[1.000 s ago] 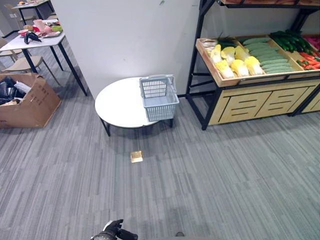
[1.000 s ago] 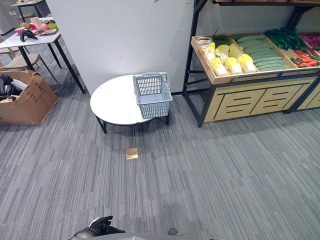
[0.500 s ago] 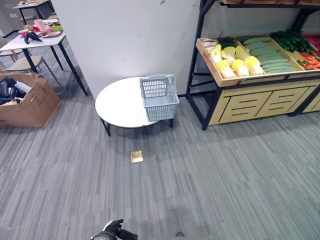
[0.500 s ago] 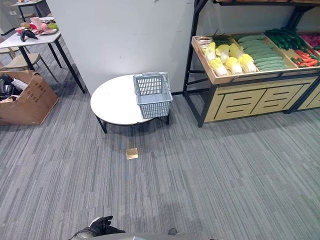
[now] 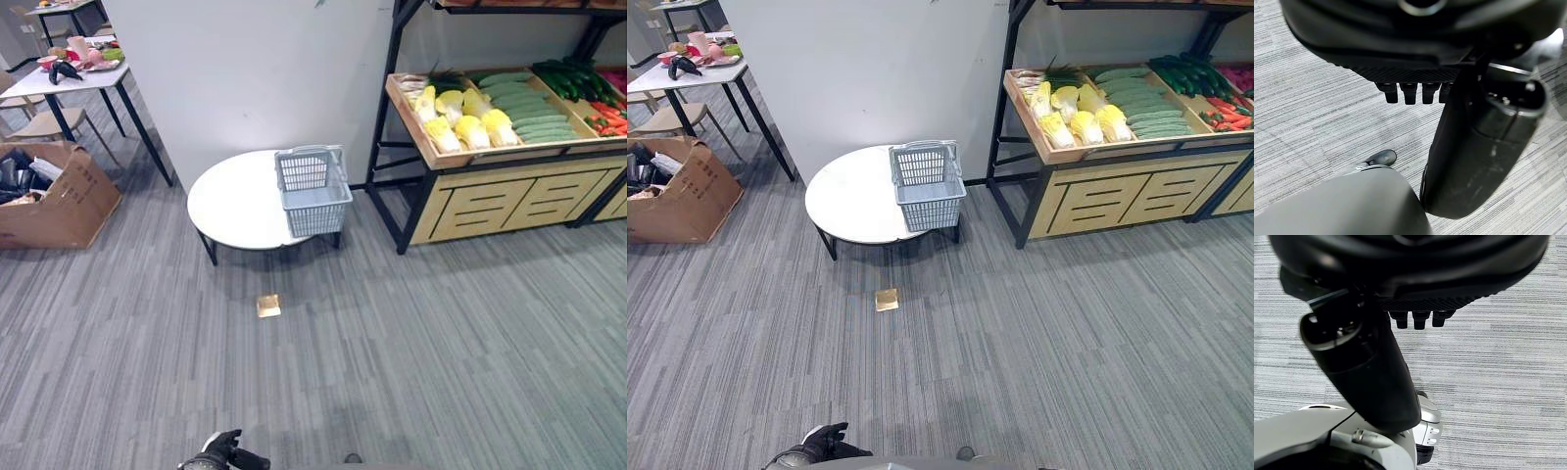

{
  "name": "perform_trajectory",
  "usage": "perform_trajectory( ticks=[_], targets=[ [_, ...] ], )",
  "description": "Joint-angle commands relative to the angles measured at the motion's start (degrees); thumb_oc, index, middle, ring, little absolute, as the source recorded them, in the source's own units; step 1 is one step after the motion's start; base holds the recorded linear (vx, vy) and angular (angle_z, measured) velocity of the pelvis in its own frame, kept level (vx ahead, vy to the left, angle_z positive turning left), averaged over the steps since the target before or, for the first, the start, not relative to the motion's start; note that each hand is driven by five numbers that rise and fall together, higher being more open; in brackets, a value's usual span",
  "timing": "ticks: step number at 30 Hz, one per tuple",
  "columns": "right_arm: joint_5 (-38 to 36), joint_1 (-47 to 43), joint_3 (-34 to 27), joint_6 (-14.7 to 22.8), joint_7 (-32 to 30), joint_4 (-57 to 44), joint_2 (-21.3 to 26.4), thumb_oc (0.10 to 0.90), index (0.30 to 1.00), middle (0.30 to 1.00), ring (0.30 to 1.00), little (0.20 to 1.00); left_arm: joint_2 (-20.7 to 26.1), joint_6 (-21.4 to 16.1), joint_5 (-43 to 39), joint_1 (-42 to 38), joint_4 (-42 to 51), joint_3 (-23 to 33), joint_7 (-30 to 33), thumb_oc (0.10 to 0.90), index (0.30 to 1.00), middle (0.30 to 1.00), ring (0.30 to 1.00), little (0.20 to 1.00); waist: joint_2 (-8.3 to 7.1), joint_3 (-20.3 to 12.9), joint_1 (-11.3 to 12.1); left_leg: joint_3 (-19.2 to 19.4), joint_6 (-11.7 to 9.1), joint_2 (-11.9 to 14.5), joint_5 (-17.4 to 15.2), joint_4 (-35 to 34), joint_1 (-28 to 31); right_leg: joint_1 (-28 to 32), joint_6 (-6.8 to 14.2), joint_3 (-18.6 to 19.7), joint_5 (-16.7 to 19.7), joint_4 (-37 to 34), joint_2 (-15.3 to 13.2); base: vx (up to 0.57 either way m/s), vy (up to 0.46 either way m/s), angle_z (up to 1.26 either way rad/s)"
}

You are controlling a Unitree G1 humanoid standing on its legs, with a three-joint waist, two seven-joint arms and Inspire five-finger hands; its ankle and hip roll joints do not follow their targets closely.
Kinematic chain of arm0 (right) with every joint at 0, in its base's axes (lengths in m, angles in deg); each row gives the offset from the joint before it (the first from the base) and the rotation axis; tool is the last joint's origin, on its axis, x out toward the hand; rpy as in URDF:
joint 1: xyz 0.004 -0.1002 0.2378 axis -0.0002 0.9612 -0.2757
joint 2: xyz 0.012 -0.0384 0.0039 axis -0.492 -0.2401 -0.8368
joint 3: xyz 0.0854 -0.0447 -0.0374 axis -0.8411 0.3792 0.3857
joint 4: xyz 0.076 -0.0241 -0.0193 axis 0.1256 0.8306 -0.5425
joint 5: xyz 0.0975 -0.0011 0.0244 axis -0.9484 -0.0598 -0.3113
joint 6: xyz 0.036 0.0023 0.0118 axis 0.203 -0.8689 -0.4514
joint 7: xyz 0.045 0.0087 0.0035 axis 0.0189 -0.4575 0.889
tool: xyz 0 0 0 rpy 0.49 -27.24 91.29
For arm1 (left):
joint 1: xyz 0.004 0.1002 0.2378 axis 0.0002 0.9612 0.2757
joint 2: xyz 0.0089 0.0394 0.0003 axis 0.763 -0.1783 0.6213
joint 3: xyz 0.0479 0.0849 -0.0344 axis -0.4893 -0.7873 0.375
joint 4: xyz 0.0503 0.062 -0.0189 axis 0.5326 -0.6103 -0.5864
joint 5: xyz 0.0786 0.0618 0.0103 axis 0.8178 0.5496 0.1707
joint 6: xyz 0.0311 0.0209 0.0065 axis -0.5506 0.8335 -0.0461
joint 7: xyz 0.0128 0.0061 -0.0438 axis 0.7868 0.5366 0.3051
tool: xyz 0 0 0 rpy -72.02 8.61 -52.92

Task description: Get the vegetables into the basket

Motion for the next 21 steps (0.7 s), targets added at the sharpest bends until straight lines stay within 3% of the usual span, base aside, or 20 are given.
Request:
perform_trajectory(
  ticks=[1, 3, 10, 12, 14, 18, 21],
  targets=[
    [-1.6, -3.6, 0.4, 0.3, 0.7, 1.2, -0.1, 0.900, 1.000, 1.000, 1.000, 1.000, 0.0, 0.8, 0.1, -1.1, -3.7, -1.3, -0.2, 0.900, 1.000, 1.000, 1.000, 1.000, -0.97, 2.2, -0.1, 2.6, -2.5, 0.3, -1.3, 0.3, -1.2, 0.9, 7.9, 0.1, -4.4, 3.6, -4.9, -0.02, 0.078, -0.03],
    [-2.6, -4.3, -0.1, 0.5, 0.7, 1.1, 0.0, 0.900, 1.000, 1.000, 1.000, 1.000, 0.6, 0.6, -1.0, -2.0, -3.3, -0.8, 0.0, 0.900, 1.000, 1.000, 1.000, 1.000, -1.03, 3.0, -0.1, 2.8, -1.4, 0.1, -1.2, 0.3, -2.1, -3.0, 8.2, 0.7, -5.5, 9.1, -5.2, -0.02, 0.126, -0.12],
    [-3.2, -4.7, -0.9, 0.4, 0.6, 1.5, 0.0, 0.900, 1.000, 1.000, 1.000, 1.000, 1.5, 0.4, -2.0, -2.4, -2.7, 0.2, -0.2, 0.900, 1.000, 1.000, 1.000, 1.000, -1.39, 3.8, 0.7, 3.0, 0.2, -0.4, -1.4, 0.3, -2.4, -7.2, 9.7, 1.3, -5.1, 15.9, -5.7, 0.03, 0.081, -0.08],
    [-4.7, -4.2, -2.0, 0.5, 0.9, 1.6, 0.0, 0.900, 1.000, 1.000, 1.000, 1.000, 1.9, 0.6, -1.8, -2.5, -3.0, 0.3, -0.6, 0.900, 1.000, 1.000, 1.000, 1.000, -1.27, 4.4, 0.5, 2.5, 1.4, -1.0, -2.1, 0.7, -1.7, -10.7, 11.0, 1.8, -1.3, 24.9, -6.8, 0.08, 0.114, -0.08],
    [-5.6, -3.7, -2.7, 0.6, 0.9, 1.2, 0.0, 0.900, 1.000, 1.000, 1.000, 1.000, 2.0, 0.6, -1.8, -2.3, -2.9, 0.1, -0.9, 0.900, 1.000, 1.000, 1.000, 1.000, -0.93, 4.8, -0.1, 1.5, 1.4, -1.0, -2.4, 0.4, -0.7, -13.4, 11.0, 2.1, 1.2, 28.3, -7.0, 0.13, 0.077, 0.09],
    [-6.5, -2.9, -2.9, 0.8, 1.3, 0.5, 0.0, 0.900, 1.000, 1.000, 1.000, 1.000, 2.2, 0.4, -1.5, -2.2, -3.0, -0.3, -1.0, 0.900, 1.000, 1.000, 1.000, 1.000, -0.61, 5.4, -2.2, -1.6, 0.4, -0.6, -4.4, 0.3, 2.7, -19.4, 10.1, 3.4, 1.5, 23.8, -5.1, 0.21, -0.007, 0.28],
    [-6.7, -2.2, -2.9, 0.7, 1.4, 0.6, -0.2, 0.900, 1.000, 1.000, 1.000, 1.000, 2.1, 0.3, -0.6, -2.7, -3.3, -1.2, -1.0, 0.900, 1.000, 1.000, 1.000, 1.000, -1.17, 6.0, -4.9, -5.7, -0.4, -1.0, -6.2, 0.3, 5.4, -22.7, 11.0, 6.5, 5.2, 14.3, -3.5, 0.30, -0.063, 0.34]
  ],
)
